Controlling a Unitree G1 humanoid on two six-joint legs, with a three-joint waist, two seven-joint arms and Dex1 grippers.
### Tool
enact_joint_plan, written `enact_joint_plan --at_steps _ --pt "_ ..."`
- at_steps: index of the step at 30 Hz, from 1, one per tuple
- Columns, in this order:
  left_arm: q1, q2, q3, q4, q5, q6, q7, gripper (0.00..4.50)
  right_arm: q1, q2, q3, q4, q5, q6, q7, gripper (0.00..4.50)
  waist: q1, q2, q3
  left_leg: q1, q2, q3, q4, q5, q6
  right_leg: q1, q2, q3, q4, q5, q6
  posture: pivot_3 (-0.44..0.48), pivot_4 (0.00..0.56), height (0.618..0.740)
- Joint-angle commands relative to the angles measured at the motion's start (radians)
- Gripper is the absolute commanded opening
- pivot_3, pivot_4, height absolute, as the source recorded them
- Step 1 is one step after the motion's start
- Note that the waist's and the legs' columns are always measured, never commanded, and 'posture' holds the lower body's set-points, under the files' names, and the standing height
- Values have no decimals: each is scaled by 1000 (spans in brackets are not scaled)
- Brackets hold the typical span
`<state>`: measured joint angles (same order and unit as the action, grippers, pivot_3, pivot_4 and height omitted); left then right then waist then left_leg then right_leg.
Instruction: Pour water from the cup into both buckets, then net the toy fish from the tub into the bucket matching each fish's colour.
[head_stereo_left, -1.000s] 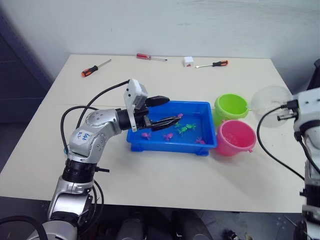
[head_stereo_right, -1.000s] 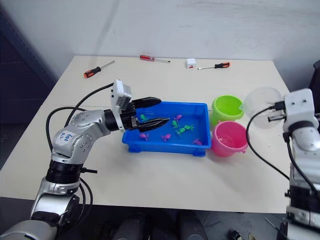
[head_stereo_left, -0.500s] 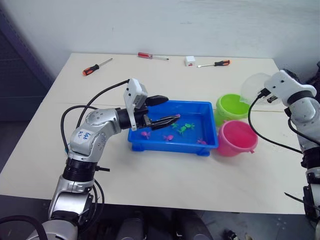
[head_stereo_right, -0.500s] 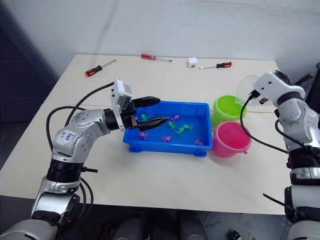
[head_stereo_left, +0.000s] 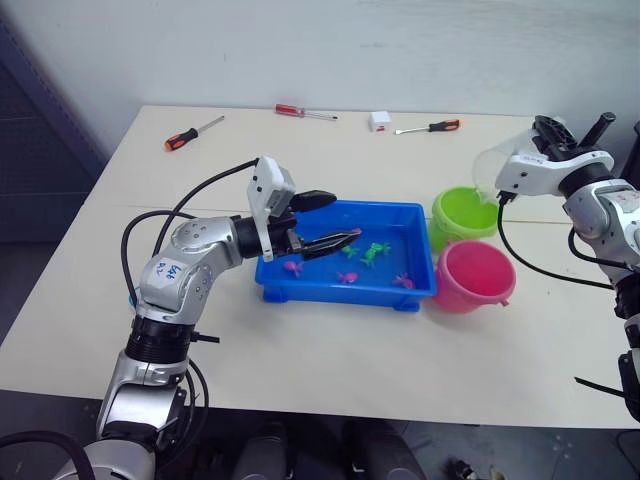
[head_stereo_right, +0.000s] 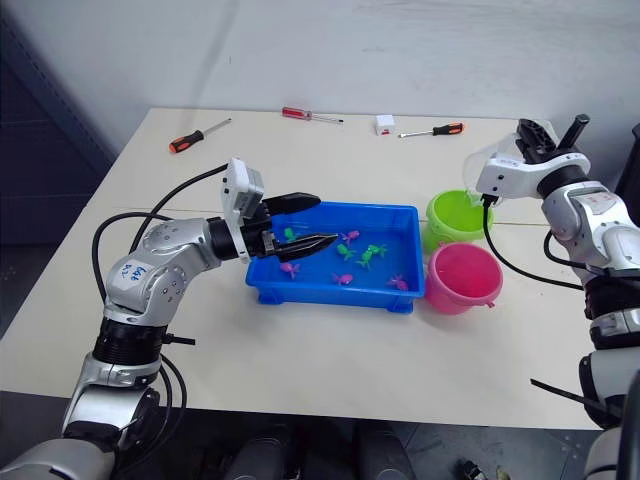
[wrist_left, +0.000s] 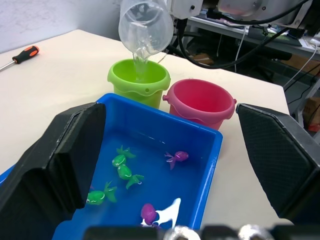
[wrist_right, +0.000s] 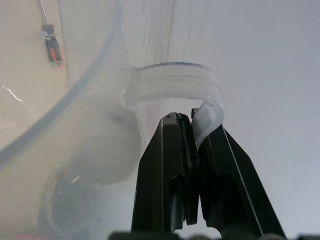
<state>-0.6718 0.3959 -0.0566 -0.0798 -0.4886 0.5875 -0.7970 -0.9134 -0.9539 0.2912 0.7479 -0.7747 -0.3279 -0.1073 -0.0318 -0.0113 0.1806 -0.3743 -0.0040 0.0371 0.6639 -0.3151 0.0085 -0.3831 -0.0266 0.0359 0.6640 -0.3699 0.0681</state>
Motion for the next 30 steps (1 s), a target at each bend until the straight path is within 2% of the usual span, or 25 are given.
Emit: enact_joint_plan --at_steps 1,8,11,13,15,19,21,24,30 --pt "-5 3 17 -45 -8 -12 3 4500 -30 -40 0 -19 -41 -16 -49 27 0 0 0 0 0 0 0 0 0 0 0 0 0 0 0 0 150 740" --pt "-6 5 16 -50 -14 -9 -9 4500 -7 -46 -33 -37 -11 -17 -40 27 0 0 0 -1 0 0 0 0 0 -1 0 0 1 0 0 0 150 740" --pt "-10 6 18 -54 -27 -6 -24 4500 55 4 -161 -33 191 36 51 27 1 0 0 -1 0 0 0 0 0 -1 0 0 1 0 0 0 150 740" --pt "-11 10 21 -63 -46 3 -44 4500 113 75 -307 -55 397 146 147 27 1 0 0 -1 0 0 1 0 0 0 0 -1 1 0 0 0 150 740" --pt "-7 23 26 -80 -74 16 -76 4500 188 121 -435 -123 541 261 202 27 3 0 0 0 0 0 1 0 0 1 0 -1 1 0 0 0 150 740" --pt "15 78 57 -129 -184 90 -173 4500 379 171 -649 -353 719 467 242 27 7 0 0 -2 0 -2 1 0 0 1 0 -2 4 0 0 0 150 740" --pt "23 113 66 -151 -230 122 -217 4500 502 259 -795 -513 886 631 263 27 6 0 0 -2 1 -2 0 0 0 1 0 -2 4 0 0 0 150 740" --pt "30 140 64 -176 -266 147 -250 4500 617 368 -938 -683 1027 814 225 27 4 0 0 -1 1 -3 0 0 0 2 0 -3 4 0 0 0 150 740" --pt "28 154 51 -209 -290 164 -276 4500 770 525 -1056 -852 1125 931 134 27 0 1 -1 5 1 -1 -1 0 -1 6 1 -1 1 0 0 0 150 740"
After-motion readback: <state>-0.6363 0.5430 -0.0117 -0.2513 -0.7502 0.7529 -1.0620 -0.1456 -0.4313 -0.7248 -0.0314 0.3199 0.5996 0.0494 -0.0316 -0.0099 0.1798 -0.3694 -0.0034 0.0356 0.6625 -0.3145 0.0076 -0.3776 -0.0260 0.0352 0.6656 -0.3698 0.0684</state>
